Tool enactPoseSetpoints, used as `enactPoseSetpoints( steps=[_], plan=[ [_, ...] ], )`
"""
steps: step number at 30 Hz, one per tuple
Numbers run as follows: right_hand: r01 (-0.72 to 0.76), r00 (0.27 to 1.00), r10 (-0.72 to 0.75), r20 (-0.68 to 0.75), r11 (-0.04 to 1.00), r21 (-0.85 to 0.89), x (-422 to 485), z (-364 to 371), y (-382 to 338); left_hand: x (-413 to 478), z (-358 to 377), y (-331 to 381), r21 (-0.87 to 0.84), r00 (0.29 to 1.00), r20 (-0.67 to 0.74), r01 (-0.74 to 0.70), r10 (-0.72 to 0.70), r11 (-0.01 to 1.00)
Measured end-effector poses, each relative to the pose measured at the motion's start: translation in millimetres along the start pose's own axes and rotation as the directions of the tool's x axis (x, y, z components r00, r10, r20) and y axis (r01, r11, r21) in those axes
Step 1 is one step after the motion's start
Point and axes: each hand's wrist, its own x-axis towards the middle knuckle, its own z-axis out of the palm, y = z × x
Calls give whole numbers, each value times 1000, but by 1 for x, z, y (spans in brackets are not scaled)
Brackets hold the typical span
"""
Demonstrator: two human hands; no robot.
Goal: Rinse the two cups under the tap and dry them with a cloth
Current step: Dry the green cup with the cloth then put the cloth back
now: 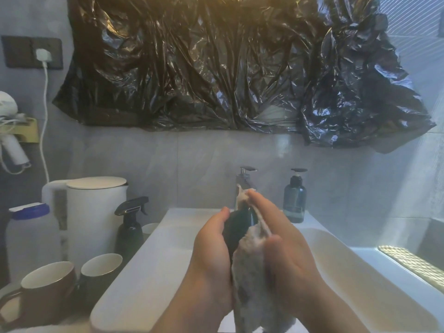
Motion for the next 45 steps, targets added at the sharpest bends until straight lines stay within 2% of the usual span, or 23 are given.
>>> enactPoseSetpoints(
  steps=[1, 2, 3, 5, 7, 10, 13, 16, 18, 21, 24, 28, 30, 34, 37, 41, 43, 45],
  plan=[
    [-80, 996, 85, -25, 985, 155, 3, 3, 0, 1, -2, -1, -14, 1000, -11, -17, 16, 1000],
    [-100, 990, 122, -65, 955, 278, 2, 6, 1, 3, -3, -1, -24, 999, -12, -32, 31, 999],
    [-54, 987, 98, -128, 947, 316, -3, 8, 4, 3, -3, 0, -37, 999, -15, -46, 46, 998],
    [10, 969, 26, -246, 990, 144, -12, 12, 3, 3, -3, 0, -61, 996, -33, -83, 81, 995],
    [61, 962, -93, -257, 990, -128, -14, 14, 4, 3, -2, 2, -91, 990, -68, -130, 125, 987],
    [184, 957, -255, -139, 903, -389, -14, 21, 1, 7, -6, 9, -108, 964, -170, -223, 203, 969],
    [315, 921, -387, -47, 809, -495, -19, 28, 4, 11, -16, 18, -36, 939, -174, -306, 296, 951],
    [280, 936, -347, -49, 824, -492, -17, 27, 4, 12, -18, 17, 122, 905, -61, -411, 421, 903],
    [214, 954, -287, -86, 852, -479, -16, 21, 3, 11, -13, 12, 261, 864, 98, -501, 494, 825],
    [110, 970, -177, -165, 930, -351, -15, 16, -5, 7, -6, 3, 380, 829, 238, -559, 506, 737],
    [1, 982, -43, -184, 974, -225, -16, 17, -3, 5, -5, -1, 398, 824, 203, -563, 529, 724],
    [33, 992, -67, -108, 956, -292, -21, 31, -1, 11, -14, 10, 334, 829, 37, -537, 559, 774],
    [59, 992, -95, -88, 936, -346, -22, 33, 1, 13, -18, 16, 361, 813, 70, -562, 579, 745],
    [64, 981, -123, -153, 938, -342, -17, 16, -2, 2, -8, 16, 474, 795, 271, -601, 543, 643],
    [37, 990, -65, -122, 975, -220, -13, 3, -3, 1, -4, 8, 431, 839, 258, -543, 479, 720],
    [-42, 998, 40, -43, 997, -60, -12, 1, 5, -1, -1, 7, 150, 926, 60, -378, 373, 914],
    [-60, 998, 60, -5, 995, -75, -14, 4, 8, -2, -1, 12, -10, 958, -11, -288, 288, 958],
    [-84, 996, 85, 5, 990, -115, -16, 9, 7, -3, 0, 18, -69, 956, -102, -281, 273, 957]
  ],
)
